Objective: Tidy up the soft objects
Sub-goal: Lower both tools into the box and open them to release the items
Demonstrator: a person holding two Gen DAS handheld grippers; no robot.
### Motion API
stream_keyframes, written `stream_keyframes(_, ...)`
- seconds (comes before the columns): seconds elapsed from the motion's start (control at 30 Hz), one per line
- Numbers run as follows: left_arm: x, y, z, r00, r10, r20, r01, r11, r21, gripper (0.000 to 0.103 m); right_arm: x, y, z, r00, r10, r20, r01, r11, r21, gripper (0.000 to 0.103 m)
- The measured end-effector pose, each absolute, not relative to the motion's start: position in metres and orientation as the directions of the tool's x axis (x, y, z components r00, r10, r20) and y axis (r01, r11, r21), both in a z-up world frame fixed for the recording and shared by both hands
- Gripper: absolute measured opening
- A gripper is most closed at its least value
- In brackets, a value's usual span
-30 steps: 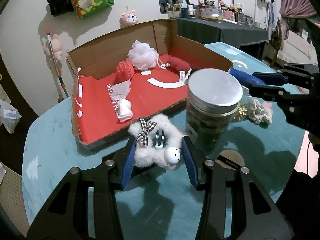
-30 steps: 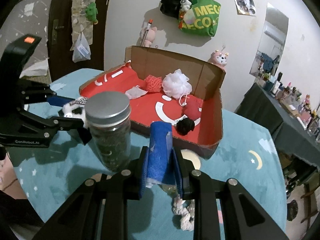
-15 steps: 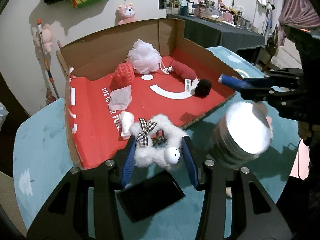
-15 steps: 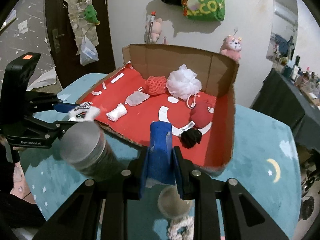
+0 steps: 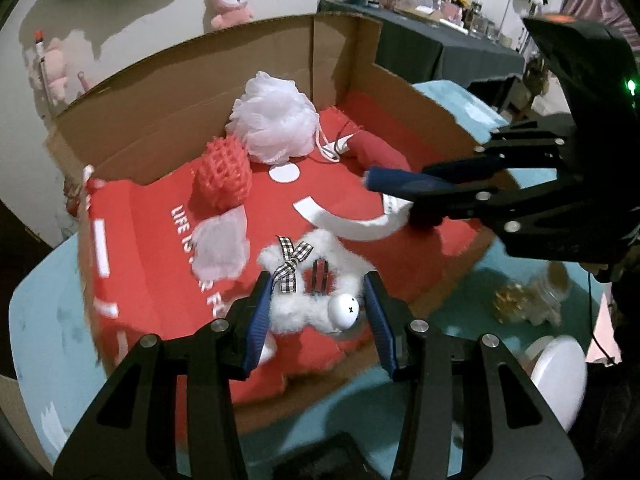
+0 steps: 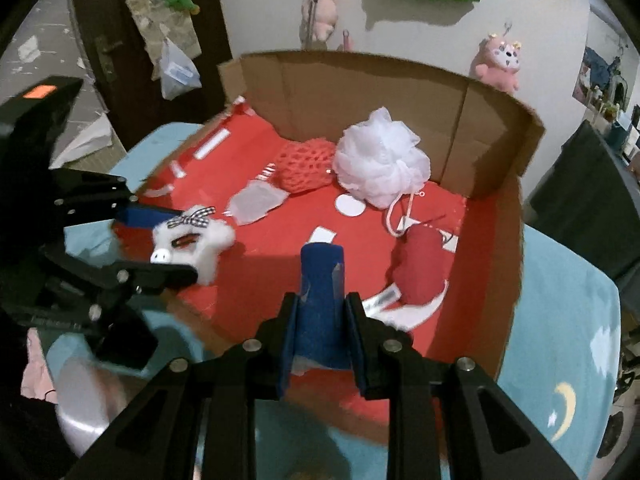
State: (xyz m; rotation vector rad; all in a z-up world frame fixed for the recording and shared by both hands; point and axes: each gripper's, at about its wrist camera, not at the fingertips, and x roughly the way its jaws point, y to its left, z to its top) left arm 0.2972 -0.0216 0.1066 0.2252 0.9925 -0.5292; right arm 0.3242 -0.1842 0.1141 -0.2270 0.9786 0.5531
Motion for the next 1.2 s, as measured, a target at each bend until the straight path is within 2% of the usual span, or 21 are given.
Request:
stream_keyframes(0.5,0.376,-0.053,0.067,0.356,-0.237,-0.904,0.545,0.839,-0.005,0.043,0.407,-0.167,0.073,0.338,0.255,-0.906,-0.521,0.853,0.045,0.026)
stream_keyframes(1.2,0.382,-0.061,0.053,0.347,-0.198,-0.917,0.534,0.845,0.02,0.045,0.422,-0.155,0.057,0.299,0.214,-0.93,-0.528,0.849,0.026,0.027)
